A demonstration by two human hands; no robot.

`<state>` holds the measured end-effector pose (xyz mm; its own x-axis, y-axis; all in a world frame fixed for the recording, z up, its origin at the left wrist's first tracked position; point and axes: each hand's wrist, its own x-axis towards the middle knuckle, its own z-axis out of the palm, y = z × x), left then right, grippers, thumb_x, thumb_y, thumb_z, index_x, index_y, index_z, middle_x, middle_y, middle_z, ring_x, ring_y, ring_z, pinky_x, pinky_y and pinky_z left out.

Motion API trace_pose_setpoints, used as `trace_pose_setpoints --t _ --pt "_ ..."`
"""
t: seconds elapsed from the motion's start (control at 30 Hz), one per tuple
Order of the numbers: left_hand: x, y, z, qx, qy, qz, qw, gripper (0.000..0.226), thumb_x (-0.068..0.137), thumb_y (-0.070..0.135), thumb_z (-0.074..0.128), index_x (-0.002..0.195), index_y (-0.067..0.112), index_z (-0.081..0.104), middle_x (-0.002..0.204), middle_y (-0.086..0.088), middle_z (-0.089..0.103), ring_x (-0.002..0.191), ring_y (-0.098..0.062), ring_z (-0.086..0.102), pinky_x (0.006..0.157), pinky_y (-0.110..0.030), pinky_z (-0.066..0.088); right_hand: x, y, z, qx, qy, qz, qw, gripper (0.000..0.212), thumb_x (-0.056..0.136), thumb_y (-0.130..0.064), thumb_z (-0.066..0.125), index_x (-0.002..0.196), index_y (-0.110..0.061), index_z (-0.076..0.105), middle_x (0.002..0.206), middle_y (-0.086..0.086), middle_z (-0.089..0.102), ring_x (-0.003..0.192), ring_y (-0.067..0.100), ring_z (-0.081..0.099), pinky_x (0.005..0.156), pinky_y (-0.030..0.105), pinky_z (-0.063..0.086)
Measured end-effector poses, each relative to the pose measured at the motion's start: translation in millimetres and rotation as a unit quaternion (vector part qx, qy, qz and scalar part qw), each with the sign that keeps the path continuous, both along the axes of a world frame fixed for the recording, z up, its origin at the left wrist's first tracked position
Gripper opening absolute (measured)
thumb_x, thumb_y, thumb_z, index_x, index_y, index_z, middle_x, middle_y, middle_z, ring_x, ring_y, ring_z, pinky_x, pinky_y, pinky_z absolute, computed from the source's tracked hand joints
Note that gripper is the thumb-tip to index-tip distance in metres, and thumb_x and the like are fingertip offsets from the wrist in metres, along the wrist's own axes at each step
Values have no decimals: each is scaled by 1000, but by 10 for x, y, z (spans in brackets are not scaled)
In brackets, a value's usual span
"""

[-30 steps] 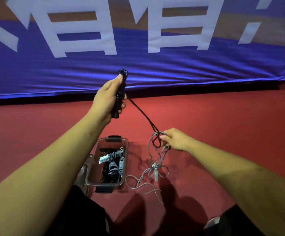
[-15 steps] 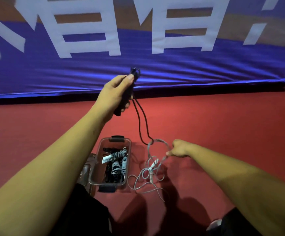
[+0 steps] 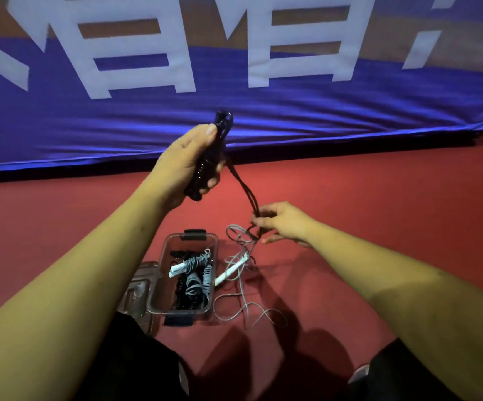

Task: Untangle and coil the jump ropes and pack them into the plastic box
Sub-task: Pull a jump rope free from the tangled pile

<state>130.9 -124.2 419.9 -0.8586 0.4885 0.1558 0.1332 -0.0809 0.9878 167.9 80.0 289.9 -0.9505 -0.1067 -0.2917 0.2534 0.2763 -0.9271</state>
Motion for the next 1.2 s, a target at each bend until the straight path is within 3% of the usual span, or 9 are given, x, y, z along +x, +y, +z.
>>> trace_pose_setpoints --t 0.3,0.43,0.53,0.63,0.73,0.87,0.97,1.07,1.2 --pt "-115 -84 -103 -75 1 113 991 23 95 47 57 96 24 60 70 -6 57 50 -22 49 44 -24 34 -24 42 202 97 94 -18 991 24 97 -9 53 81 -1 69 73 11 69 56 9 61 62 25 48" --pt "-209 -173 -193 -114 -7 175 978 29 92 51 61 103 24 63 70 -7 60 50 -21 52 48 -27 37 8 124 423 -75 63 -64 993 28 98 -2 45 75 -3 61 99 21 69 61 21 65 61 31 51" --pt "-218 -210 -152 -125 -11 145 981 25 92 52 59 96 28 62 69 -6 60 51 -22 50 50 -28 34 38 117 460 -44 44 -24 998 10 95 -7 54 105 -5 57 106 14 64 44 17 58 39 23 43" --pt "-129 -141 -102 -99 -34 8 994 24 99 46 49 86 27 55 67 -8 54 48 -21 46 45 -22 32 26 54 390 9 48 32 998 64 84 -28 74 139 -30 40 127 0 53 57 21 60 39 23 43" --pt "-3 -5 -82 -121 -26 -60 991 23 99 43 48 83 30 56 68 -10 53 46 -20 46 40 -20 32 58 -58 397 19 41 99 994 47 87 -30 70 132 -21 55 98 6 70 58 15 49 49 25 38" --pt "-83 -13 -167 -161 -26 75 984 22 96 44 58 102 24 61 76 -10 60 44 -17 50 37 -19 32 74 -120 487 35 96 107 989 19 97 -18 56 85 -6 64 55 2 56 67 22 59 74 33 45" --pt "-251 -152 -309 -280 48 138 949 21 91 46 64 102 28 60 74 -5 64 45 -16 52 36 -19 33 82 -105 635 -29 51 74 996 21 100 -12 49 80 -7 56 47 -4 38 53 23 60 59 31 52" --pt "-305 -167 -395 -427 141 151 880 31 85 56 66 108 36 59 89 3 71 76 -25 67 60 -28 51 124 -126 797 48 58 84 994 20 99 -15 51 84 -4 60 52 -2 33 37 11 31 43 22 32" --pt "-269 -32 -446 -577 242 160 763 44 85 62 62 122 39 54 118 2 68 107 -28 63 78 -34 44 141 -150 933 192 137 104 966 21 93 -23 59 81 -11 70 42 -9 39 40 10 35 47 24 31"
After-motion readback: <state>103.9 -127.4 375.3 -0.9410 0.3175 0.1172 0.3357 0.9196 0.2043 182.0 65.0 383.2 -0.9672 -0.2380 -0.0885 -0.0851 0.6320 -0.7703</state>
